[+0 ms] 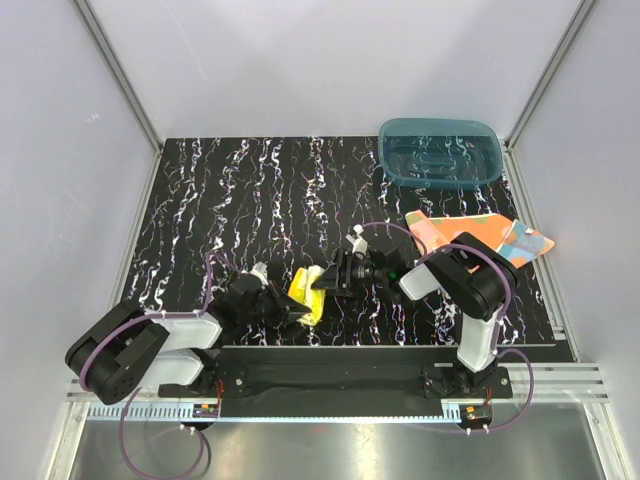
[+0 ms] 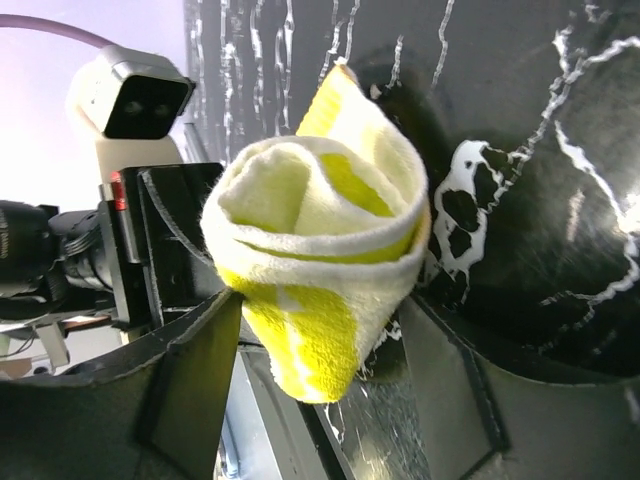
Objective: Roll the towels
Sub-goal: Roll the towel
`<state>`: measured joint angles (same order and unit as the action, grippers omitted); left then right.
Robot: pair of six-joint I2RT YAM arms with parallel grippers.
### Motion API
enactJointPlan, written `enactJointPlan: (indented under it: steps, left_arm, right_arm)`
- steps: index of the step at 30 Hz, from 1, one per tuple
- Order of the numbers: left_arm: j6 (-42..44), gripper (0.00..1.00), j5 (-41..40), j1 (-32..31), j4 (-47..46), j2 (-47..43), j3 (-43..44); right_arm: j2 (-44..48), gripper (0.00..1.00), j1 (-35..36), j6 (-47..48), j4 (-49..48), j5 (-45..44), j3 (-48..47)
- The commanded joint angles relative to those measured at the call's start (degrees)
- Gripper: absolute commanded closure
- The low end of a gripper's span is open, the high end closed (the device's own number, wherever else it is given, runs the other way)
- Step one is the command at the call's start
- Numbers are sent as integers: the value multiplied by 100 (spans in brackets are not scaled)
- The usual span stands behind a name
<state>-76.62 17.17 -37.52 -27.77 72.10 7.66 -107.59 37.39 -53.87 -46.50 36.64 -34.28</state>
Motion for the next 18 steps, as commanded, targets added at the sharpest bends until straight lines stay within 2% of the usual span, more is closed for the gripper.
enactJointPlan:
  steps: [1,3,7,8,11,14,15,17,18]
  left_arm:
    - [235,100,-82,60,1010,235,-344]
    - [235,100,-56,87,975,235,-362]
    - [226,100,14,139,914,244,-388]
    - [226,100,23,157,905,235,-397]
    - [218,100,50,166,861,226,-415]
    - [497,100,59,175,1088,173,-213]
    - [829,100,41,166,1411,138,-99]
    - [1139,87,-81,52,1939,42,347]
    - [1436,81,-369,-9,2516,-133,498]
  right_arm:
    - [-270,28,102,-177,-799,62,124]
    - [-367,28,111,-186,-869,106,80]
    - [-605,38,137,-221,-984,80,62]
    - [-623,54,146,-229,-966,36,62]
    - [-597,78,146,-160,-616,-157,10]
    - [-316,84,146,209,524,-552,-166]
    - [-72,84,137,349,1363,-858,-314]
    - [176,86,146,640,2133,-1210,-456]
    - [290,87,146,736,3085,-1604,-700]
